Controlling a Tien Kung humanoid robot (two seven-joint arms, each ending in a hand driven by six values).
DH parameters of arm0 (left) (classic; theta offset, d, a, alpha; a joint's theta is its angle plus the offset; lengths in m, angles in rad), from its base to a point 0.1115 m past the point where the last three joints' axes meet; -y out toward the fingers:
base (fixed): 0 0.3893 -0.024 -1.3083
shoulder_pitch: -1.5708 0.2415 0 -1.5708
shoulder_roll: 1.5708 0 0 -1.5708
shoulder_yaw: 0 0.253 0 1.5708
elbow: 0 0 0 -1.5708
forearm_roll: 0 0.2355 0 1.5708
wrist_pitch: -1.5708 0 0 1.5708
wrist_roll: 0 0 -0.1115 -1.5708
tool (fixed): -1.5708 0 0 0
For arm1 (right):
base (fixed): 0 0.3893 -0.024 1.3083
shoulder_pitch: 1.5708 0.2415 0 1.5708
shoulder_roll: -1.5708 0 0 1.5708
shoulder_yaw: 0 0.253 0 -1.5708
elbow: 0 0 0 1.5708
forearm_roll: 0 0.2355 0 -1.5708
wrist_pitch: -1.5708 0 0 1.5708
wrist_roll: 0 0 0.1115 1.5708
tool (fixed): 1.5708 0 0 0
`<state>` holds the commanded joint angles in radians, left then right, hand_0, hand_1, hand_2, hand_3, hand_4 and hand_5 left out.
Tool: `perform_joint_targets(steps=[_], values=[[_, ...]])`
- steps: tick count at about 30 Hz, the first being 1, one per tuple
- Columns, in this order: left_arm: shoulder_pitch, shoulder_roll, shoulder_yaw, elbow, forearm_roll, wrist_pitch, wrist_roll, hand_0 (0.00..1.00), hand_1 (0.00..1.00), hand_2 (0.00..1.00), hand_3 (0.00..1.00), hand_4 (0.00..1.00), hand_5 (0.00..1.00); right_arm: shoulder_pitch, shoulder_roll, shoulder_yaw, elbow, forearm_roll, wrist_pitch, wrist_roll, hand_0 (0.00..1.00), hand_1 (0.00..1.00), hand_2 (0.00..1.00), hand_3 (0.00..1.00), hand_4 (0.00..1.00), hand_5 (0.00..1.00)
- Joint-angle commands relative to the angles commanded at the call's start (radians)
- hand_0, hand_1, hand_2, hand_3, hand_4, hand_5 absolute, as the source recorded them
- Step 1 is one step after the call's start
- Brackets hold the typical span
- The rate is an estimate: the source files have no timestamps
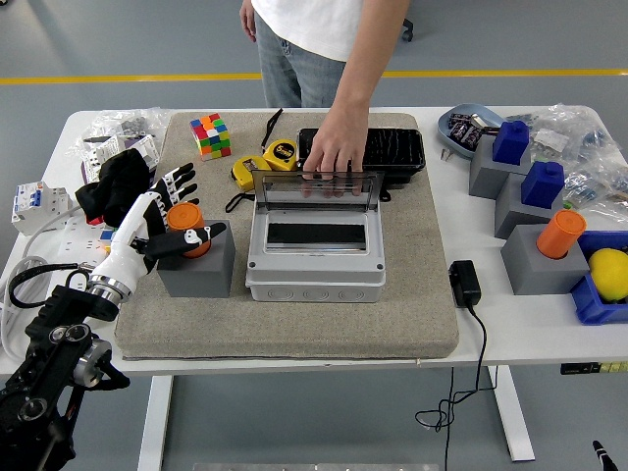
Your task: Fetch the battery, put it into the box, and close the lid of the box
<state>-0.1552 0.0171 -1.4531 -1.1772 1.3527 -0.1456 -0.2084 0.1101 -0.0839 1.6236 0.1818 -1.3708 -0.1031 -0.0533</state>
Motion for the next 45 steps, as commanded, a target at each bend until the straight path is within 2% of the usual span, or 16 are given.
perform_joint_targets(steps=[11, 12, 14, 23, 24, 29, 30, 35, 36, 42, 43, 45], values=[[0.003, 0.005, 0.051, -0.014, -0.021, 0.016, -0.004, 0.834, 0.906, 0.866, 0.854, 0.998, 0.002, 0.001, 0.0, -0.003, 0.001, 0.005, -0.001, 0.0, 0.833, 0.816, 0.777, 0.817, 0.998, 0.998], [0.002, 0.005, 0.056, -0.015, -0.024, 0.017, -0.005, 0.828, 0.894, 0.833, 0.84, 0.998, 0.002, 0.002, 0.0, -0.004, 0.001, 0.006, -0.001, 0.0, 0.834, 0.816, 0.777, 0.817, 0.998, 0.998], [-0.001, 0.007, 0.066, -0.016, -0.03, 0.02, -0.006, 0.828, 0.894, 0.833, 0.84, 0.998, 0.002, 0.003, 0.0, -0.002, 0.0, 0.006, -0.001, 0.0, 0.834, 0.816, 0.777, 0.817, 0.998, 0.998], [-0.004, 0.007, 0.072, -0.011, -0.04, 0.034, -0.011, 0.822, 0.877, 0.815, 0.811, 0.998, 0.002, 0.003, -0.002, 0.002, 0.0, 0.004, -0.001, 0.0, 0.835, 0.815, 0.777, 0.816, 0.998, 0.998], [-0.004, 0.007, 0.072, -0.011, -0.041, 0.035, -0.011, 0.793, 0.856, 0.791, 0.791, 0.998, 0.002, 0.003, -0.001, 0.002, 0.0, 0.004, -0.001, 0.0, 0.835, 0.815, 0.777, 0.816, 0.998, 0.998], [-0.006, 0.007, 0.076, -0.007, -0.045, 0.036, -0.01, 0.793, 0.856, 0.791, 0.791, 0.998, 0.002, 0.005, -0.002, -0.001, 0.0, 0.008, -0.001, 0.001, 0.835, 0.815, 0.777, 0.816, 0.998, 0.998], [-0.006, 0.007, 0.077, -0.007, -0.046, 0.037, -0.01, 0.759, 0.839, 0.759, 0.759, 0.998, 0.004, 0.005, -0.002, -0.001, 0.0, 0.008, -0.001, 0.001, 0.836, 0.815, 0.777, 0.816, 0.998, 0.998], [-0.006, 0.008, 0.082, -0.003, -0.052, 0.043, -0.011, 0.759, 0.839, 0.759, 0.759, 0.998, 0.004, 0.006, -0.002, 0.001, 0.0, 0.008, -0.001, 0.001, 0.836, 0.815, 0.777, 0.816, 0.998, 0.998], [-0.006, 0.008, 0.082, -0.003, -0.053, 0.044, -0.011, 0.738, 0.811, 0.715, 0.71, 0.998, 0.004, 0.005, -0.002, 0.0, 0.0, 0.008, -0.001, 0.001, 0.836, 0.814, 0.777, 0.816, 0.998, 0.998], [-0.006, 0.008, 0.083, -0.003, -0.047, 0.053, -0.009, 0.738, 0.811, 0.715, 0.71, 0.998, 0.004, 0.004, -0.002, 0.0, 0.0, 0.009, -0.001, 0.001, 0.836, 0.814, 0.777, 0.816, 0.998, 0.998], [-0.006, 0.008, 0.084, -0.003, -0.047, 0.054, -0.008, 0.673, 0.721, 0.617, 0.627, 0.998, 0.002, 0.005, -0.002, -0.001, 0.0, 0.009, -0.001, 0.001, 0.836, 0.814, 0.777, 0.815, 0.998, 0.998], [-0.007, 0.008, 0.084, -0.003, -0.048, 0.057, -0.008, 0.673, 0.721, 0.617, 0.627, 0.998, 0.002, 0.005, -0.003, -0.003, 0.001, 0.01, -0.001, 0.001, 0.836, 0.814, 0.777, 0.815, 0.998, 0.998]])
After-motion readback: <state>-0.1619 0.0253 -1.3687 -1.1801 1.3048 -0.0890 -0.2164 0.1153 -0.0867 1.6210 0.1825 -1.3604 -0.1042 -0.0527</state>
